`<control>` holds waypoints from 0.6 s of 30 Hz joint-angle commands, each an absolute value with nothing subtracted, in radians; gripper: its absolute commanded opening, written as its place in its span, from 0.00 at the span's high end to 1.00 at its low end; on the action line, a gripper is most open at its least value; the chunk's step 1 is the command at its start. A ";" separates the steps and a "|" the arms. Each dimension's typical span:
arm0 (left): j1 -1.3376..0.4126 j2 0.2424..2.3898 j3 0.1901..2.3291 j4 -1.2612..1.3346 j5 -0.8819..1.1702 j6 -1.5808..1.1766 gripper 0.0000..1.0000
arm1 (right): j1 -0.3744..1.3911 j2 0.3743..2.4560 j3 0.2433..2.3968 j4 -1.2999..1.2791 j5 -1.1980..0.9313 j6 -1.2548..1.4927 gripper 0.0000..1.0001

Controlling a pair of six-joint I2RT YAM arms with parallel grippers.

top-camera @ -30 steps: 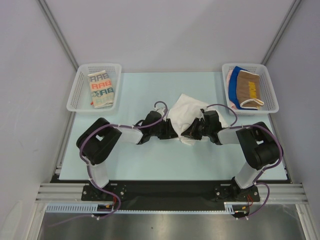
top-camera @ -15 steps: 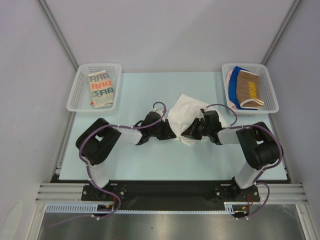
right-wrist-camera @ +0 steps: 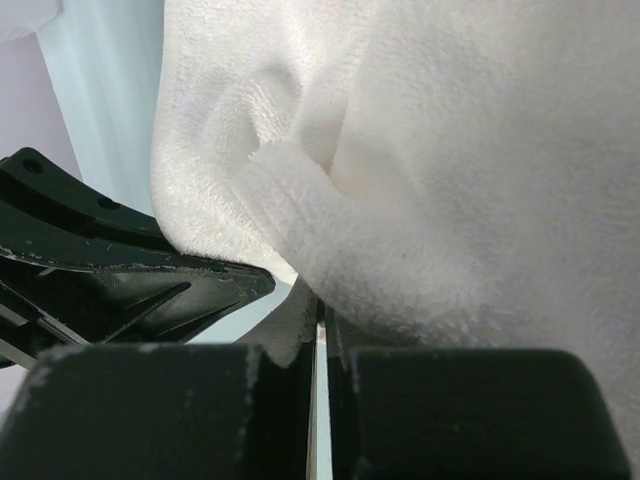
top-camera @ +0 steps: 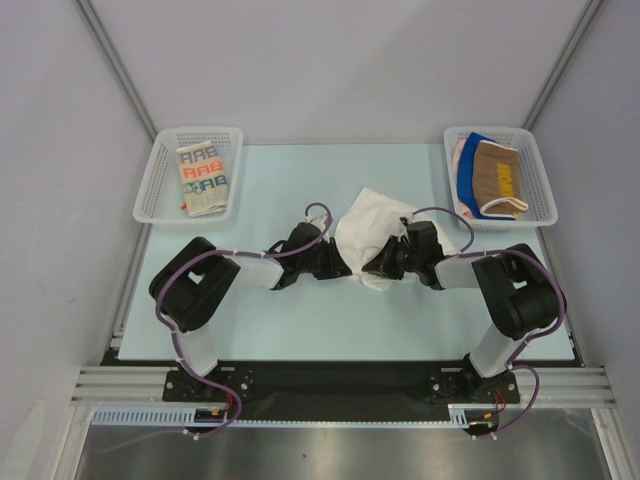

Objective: Fold and stack the towels
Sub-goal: Flatten out the crumpled towel

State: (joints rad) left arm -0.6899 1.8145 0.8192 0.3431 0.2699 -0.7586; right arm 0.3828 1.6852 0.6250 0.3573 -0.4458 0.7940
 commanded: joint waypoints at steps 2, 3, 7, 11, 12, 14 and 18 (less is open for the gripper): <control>-0.678 1.764 0.827 0.334 0.242 -0.758 1.00 | 0.377 1.694 0.634 0.302 -0.344 0.747 1.00; -0.678 1.766 0.828 0.330 0.238 -0.756 1.00 | 0.377 1.690 0.634 0.301 -0.342 0.744 1.00; -0.678 1.761 0.839 0.278 0.213 -0.753 1.00 | 0.377 1.675 0.634 0.288 -0.328 0.732 0.97; -0.676 1.755 0.862 0.177 0.143 -0.744 1.00 | 0.379 1.664 0.635 0.284 -0.325 0.727 0.89; -0.676 1.753 0.862 0.161 0.123 -0.741 1.00 | 0.377 1.664 0.635 0.284 -0.325 0.726 0.88; -0.676 1.743 0.854 0.146 0.112 -0.739 1.00 | 0.377 1.664 0.635 0.285 -0.325 0.727 0.84; -0.676 1.735 0.853 0.115 0.089 -0.732 1.00 | 0.383 1.667 0.637 0.288 -0.324 0.727 0.81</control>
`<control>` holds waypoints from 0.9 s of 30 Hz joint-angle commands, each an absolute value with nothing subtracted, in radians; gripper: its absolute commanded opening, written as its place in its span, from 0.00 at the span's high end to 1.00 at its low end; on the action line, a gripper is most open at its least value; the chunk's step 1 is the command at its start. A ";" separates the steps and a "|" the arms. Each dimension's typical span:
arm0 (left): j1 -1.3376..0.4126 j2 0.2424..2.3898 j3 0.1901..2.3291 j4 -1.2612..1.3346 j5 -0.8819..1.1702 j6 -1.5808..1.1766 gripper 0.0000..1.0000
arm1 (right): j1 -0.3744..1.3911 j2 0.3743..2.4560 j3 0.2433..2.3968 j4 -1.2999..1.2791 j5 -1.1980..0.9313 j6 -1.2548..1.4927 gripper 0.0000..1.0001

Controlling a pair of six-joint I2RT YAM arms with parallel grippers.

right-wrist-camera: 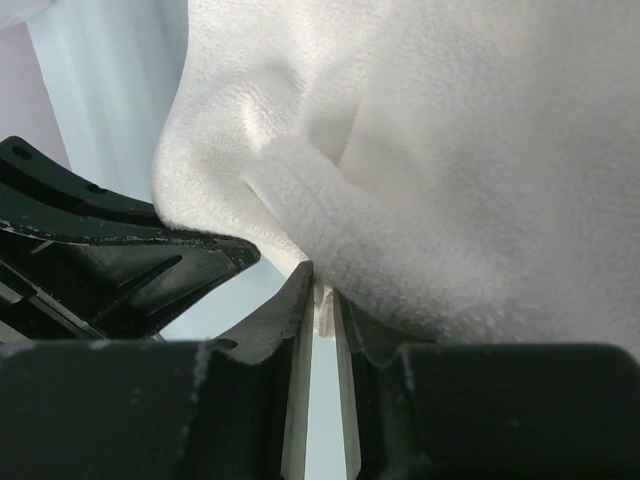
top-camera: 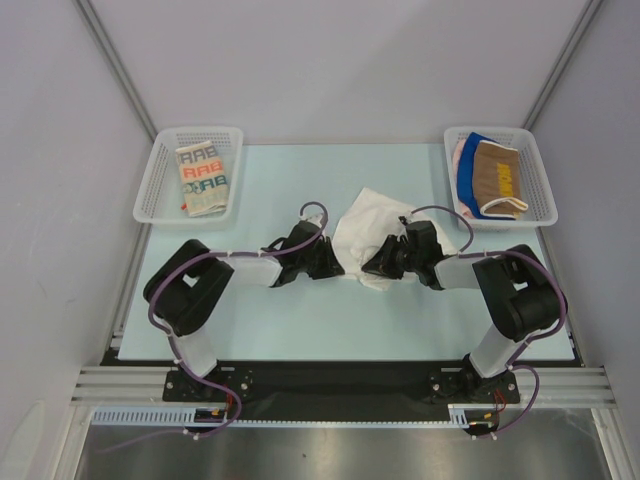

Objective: Fold and stack the towels
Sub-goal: Flatten out the crumpled towel

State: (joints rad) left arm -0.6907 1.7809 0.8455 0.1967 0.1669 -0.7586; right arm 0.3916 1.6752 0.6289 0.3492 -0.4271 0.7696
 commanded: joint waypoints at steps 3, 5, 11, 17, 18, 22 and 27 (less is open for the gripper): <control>-0.676 1.730 0.854 0.097 0.077 -0.729 1.00 | 0.390 1.667 0.640 0.287 -0.315 0.724 0.78; -0.676 1.726 0.856 0.080 0.066 -0.726 1.00 | 0.393 1.664 0.644 0.279 -0.311 0.718 0.78; -0.676 1.707 0.856 0.044 0.049 -0.715 1.00 | 0.400 1.648 0.656 0.241 -0.288 0.701 0.76; -0.673 1.707 0.853 0.034 0.052 -0.712 1.00 | 0.426 1.583 0.687 0.131 -0.197 0.638 0.75; -0.673 1.706 0.851 0.035 0.052 -0.712 1.00 | 0.431 1.577 0.690 0.106 -0.183 0.631 0.75; -0.673 1.706 0.853 0.037 0.057 -0.710 1.00 | 0.448 1.560 0.699 0.081 -0.149 0.612 0.75; -0.673 1.703 0.854 0.037 0.061 -0.709 1.00 | 0.465 1.559 0.707 0.075 -0.135 0.611 0.73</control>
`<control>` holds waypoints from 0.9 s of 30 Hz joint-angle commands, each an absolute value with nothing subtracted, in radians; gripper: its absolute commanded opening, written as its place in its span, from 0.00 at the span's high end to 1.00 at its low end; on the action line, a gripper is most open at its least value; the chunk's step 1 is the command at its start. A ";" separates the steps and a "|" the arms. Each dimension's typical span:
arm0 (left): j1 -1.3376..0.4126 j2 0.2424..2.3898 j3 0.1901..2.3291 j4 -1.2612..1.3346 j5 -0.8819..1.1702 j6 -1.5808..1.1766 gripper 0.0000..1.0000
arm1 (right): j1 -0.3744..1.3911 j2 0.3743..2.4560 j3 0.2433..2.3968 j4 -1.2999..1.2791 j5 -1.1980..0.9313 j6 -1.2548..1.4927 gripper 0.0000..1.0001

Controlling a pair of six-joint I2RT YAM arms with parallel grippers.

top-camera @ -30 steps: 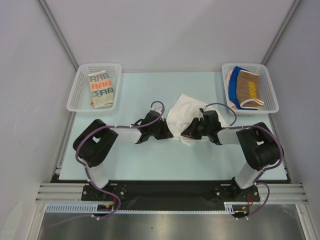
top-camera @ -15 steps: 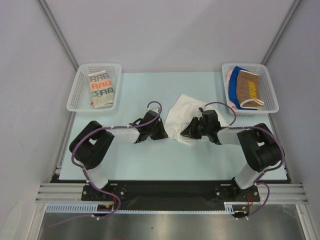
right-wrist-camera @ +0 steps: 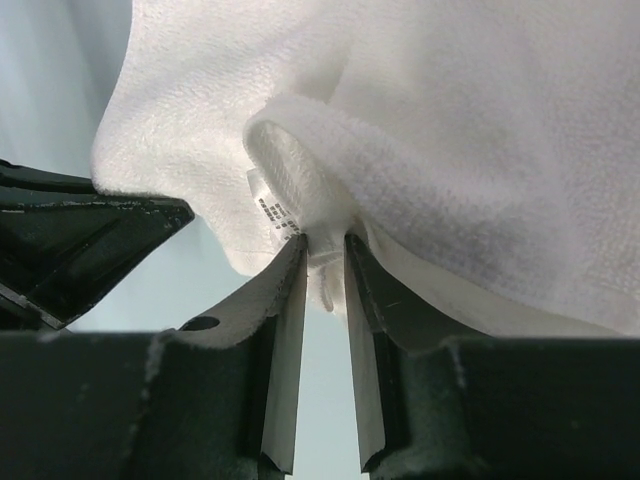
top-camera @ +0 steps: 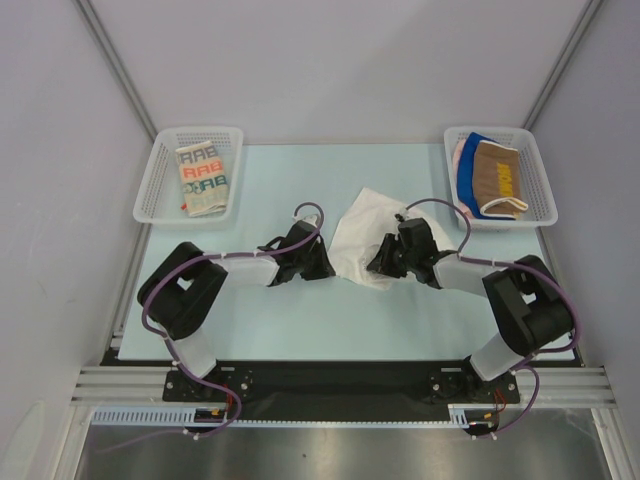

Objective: Fold and stack the towels
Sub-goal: Flatten out the crumpled towel

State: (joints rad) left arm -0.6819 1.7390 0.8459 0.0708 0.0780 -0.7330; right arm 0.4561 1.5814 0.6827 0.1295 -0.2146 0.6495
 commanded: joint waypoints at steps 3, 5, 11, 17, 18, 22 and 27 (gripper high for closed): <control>-0.672 1.703 0.851 0.035 0.061 -0.704 1.00 | 0.474 1.552 0.712 0.066 -0.123 0.601 0.70; -0.672 1.701 0.851 0.035 0.063 -0.706 1.00 | 0.479 1.548 0.715 0.060 -0.117 0.594 0.69; -0.672 1.704 0.848 0.037 0.066 -0.704 1.00 | 0.517 1.499 0.721 0.031 -0.080 0.580 0.65; -0.672 1.709 0.853 0.040 0.071 -0.704 1.00 | 0.518 1.485 0.727 0.015 -0.063 0.574 0.63; -0.672 1.709 0.853 0.040 0.072 -0.704 1.00 | 0.520 1.486 0.724 0.017 -0.060 0.575 0.63; -0.672 1.710 0.854 0.040 0.071 -0.704 1.00 | 0.526 1.500 0.738 0.014 -0.055 0.560 0.62; -0.670 1.718 0.854 0.043 0.074 -0.701 1.00 | 0.577 1.496 0.770 0.005 -0.012 0.520 0.58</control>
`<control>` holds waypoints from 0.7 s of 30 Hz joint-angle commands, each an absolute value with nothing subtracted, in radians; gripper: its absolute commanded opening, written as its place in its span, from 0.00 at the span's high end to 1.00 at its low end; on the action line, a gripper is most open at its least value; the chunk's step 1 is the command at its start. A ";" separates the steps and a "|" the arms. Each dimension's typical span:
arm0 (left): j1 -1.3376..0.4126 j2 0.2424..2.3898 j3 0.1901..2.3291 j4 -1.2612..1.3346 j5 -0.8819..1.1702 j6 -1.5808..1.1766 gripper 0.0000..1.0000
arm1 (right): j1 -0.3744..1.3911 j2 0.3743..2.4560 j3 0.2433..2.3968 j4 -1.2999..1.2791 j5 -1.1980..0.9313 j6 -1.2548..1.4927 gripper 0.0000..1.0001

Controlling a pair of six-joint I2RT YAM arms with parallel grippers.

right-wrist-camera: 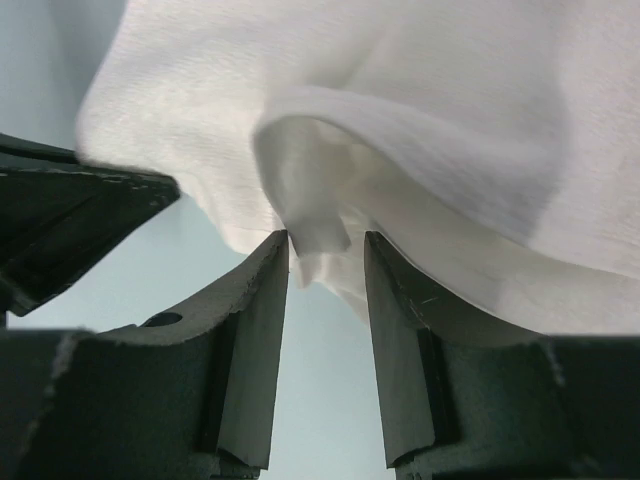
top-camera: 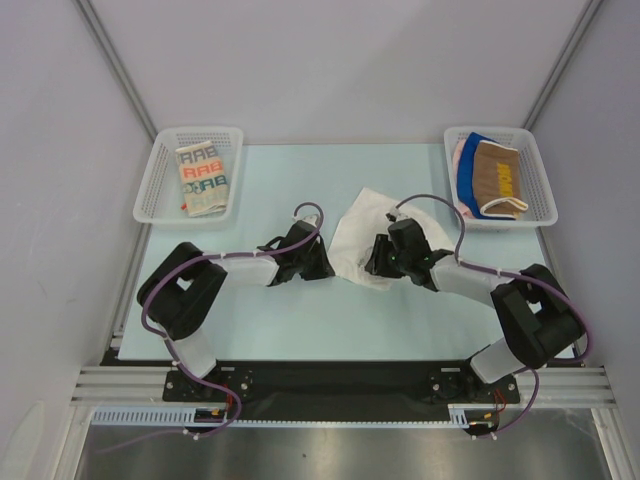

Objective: Fold and stack the towels
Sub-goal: Flatten out the crumpled towel

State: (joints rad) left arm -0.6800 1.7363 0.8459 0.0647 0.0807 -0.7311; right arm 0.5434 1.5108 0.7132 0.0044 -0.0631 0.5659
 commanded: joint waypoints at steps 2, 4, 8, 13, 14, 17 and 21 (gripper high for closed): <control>-0.670 1.720 0.856 0.043 0.077 -0.703 1.00 | 0.598 1.490 0.790 0.003 0.029 0.506 0.58; -0.670 1.723 0.857 0.043 0.077 -0.701 1.00 | 0.627 1.500 0.822 -0.041 0.054 0.486 0.57; -0.670 1.726 0.859 0.044 0.080 -0.701 1.00 | 0.653 1.540 0.877 -0.086 0.103 0.463 0.57; -0.669 1.724 0.859 0.044 0.083 -0.701 1.00 | 0.676 1.588 0.934 -0.176 0.187 0.445 0.57; -0.670 1.724 0.859 0.044 0.083 -0.700 1.00 | 0.687 1.592 0.942 -0.199 0.199 0.437 0.56; -0.669 1.726 0.861 0.044 0.086 -0.699 1.00 | 0.706 1.603 0.968 -0.233 0.256 0.426 0.54; -0.669 1.730 0.862 0.049 0.089 -0.698 1.00 | 0.771 1.615 1.025 -0.319 0.346 0.410 0.52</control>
